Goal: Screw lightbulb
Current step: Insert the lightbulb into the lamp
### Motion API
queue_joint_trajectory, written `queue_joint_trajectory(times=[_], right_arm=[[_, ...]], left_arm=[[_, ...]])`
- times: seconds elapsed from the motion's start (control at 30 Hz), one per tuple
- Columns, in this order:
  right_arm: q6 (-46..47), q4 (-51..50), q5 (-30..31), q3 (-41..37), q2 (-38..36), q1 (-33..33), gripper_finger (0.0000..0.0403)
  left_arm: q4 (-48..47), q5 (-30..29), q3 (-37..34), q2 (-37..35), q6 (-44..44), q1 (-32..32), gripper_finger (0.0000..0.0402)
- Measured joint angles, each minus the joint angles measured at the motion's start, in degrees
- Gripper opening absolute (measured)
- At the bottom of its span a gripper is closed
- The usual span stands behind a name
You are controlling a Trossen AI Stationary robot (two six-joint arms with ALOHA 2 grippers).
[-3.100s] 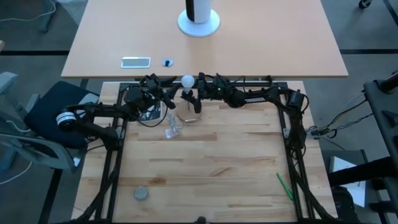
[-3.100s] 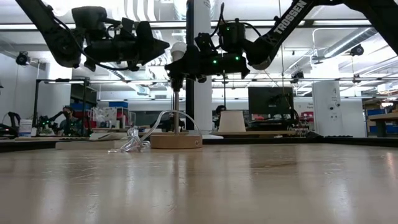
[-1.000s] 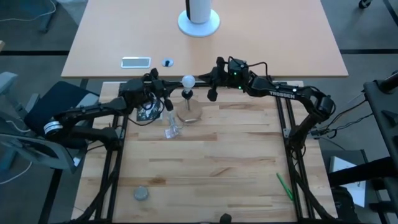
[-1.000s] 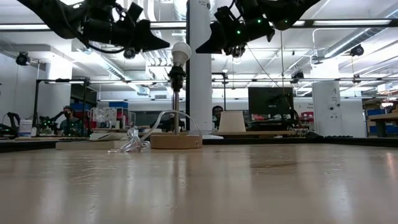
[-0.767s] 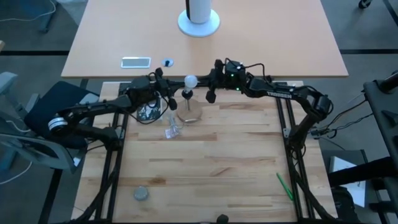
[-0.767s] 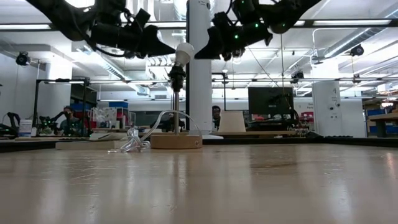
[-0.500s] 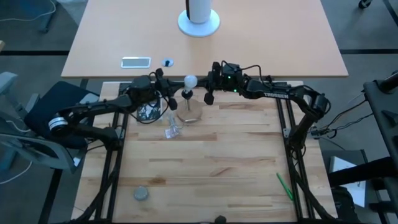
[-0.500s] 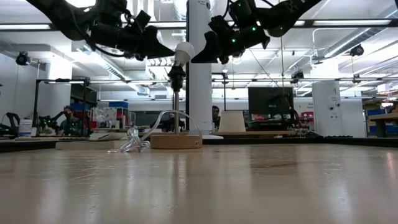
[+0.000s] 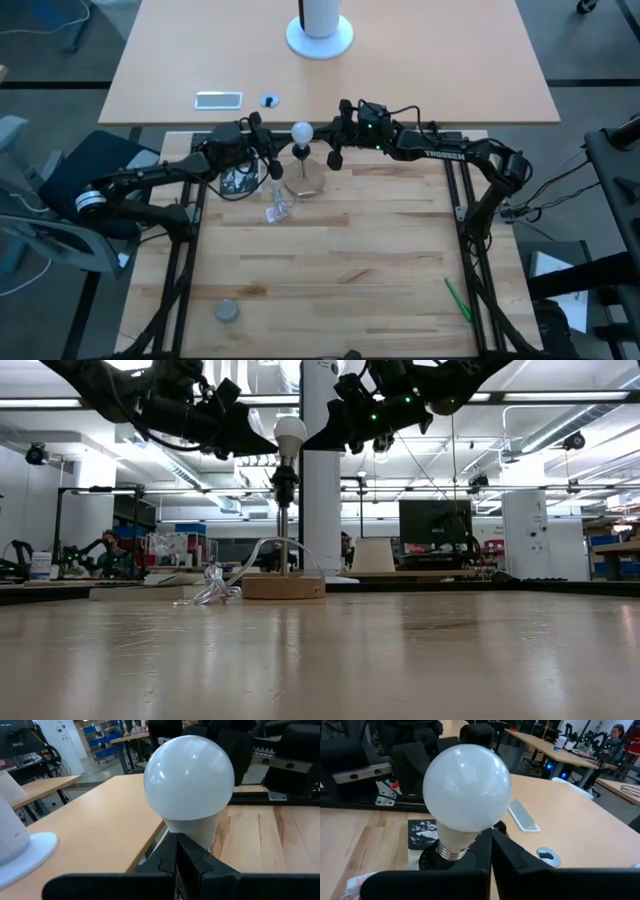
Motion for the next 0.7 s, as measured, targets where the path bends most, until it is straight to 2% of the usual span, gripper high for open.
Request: queue_joint_trajectory(times=[0.43,0.7], right_arm=[[0.2,-0.2,0.5,0.0,0.0,0.1,0.0000],[0.2,0.1,1.4,0.0,0.1,0.1,0.0000]], left_arm=[[-1.2,-0.1,0.0,0.0,-0.8,0.0,0.0000],[-2.2,-3.7,0.0,-1.0,-2.7,0.0,0.0000]])
